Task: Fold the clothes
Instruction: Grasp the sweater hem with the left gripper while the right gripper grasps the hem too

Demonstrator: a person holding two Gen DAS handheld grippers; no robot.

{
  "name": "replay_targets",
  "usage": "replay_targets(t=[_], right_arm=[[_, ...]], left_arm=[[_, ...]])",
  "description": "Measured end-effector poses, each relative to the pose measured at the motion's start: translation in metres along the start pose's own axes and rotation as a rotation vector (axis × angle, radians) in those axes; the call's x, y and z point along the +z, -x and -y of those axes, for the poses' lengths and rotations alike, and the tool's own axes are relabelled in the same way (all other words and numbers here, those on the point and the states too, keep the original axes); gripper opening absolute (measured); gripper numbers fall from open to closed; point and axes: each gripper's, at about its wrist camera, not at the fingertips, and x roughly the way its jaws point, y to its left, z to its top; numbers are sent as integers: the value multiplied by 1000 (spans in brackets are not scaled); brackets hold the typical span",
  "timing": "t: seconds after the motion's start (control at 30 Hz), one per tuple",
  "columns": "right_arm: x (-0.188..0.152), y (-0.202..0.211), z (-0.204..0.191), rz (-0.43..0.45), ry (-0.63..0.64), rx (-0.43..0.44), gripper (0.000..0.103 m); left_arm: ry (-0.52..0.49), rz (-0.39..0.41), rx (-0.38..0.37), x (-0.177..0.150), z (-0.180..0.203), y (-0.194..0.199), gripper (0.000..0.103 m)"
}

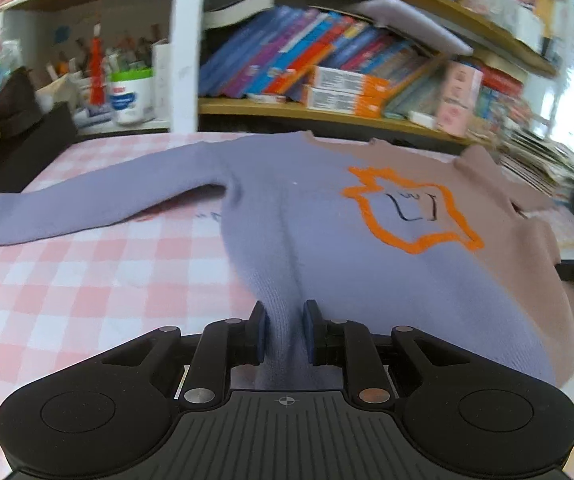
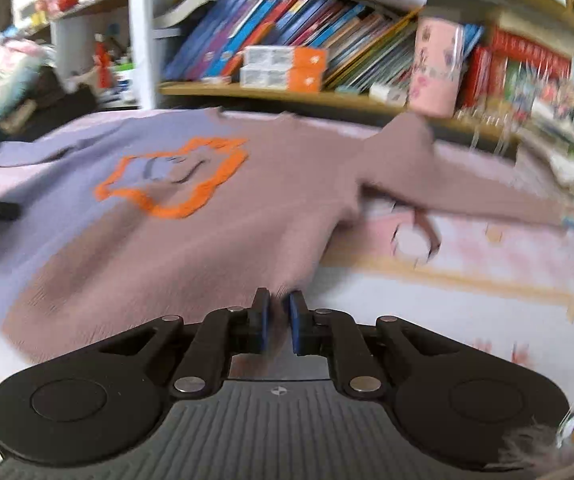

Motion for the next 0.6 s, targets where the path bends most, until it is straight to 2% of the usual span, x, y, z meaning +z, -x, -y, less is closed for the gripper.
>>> replay_targets(t=[0.07, 0.17, 0.43, 0.6], right_arm=[[7, -10, 1, -4, -2, -10, 9], [2, -5, 2, -5, -19, 18, 8], [-34, 57, -37, -40, 50, 261, 8], [-32, 57, -35, -52, 20, 312, 8]], left_arm=[[-30, -1, 24, 1, 5, -2, 18], [-65, 7, 22, -6, 8, 4, 17], [-60, -9, 41, -12, -7, 20, 18], [-74, -12, 60, -12, -3, 19, 17]])
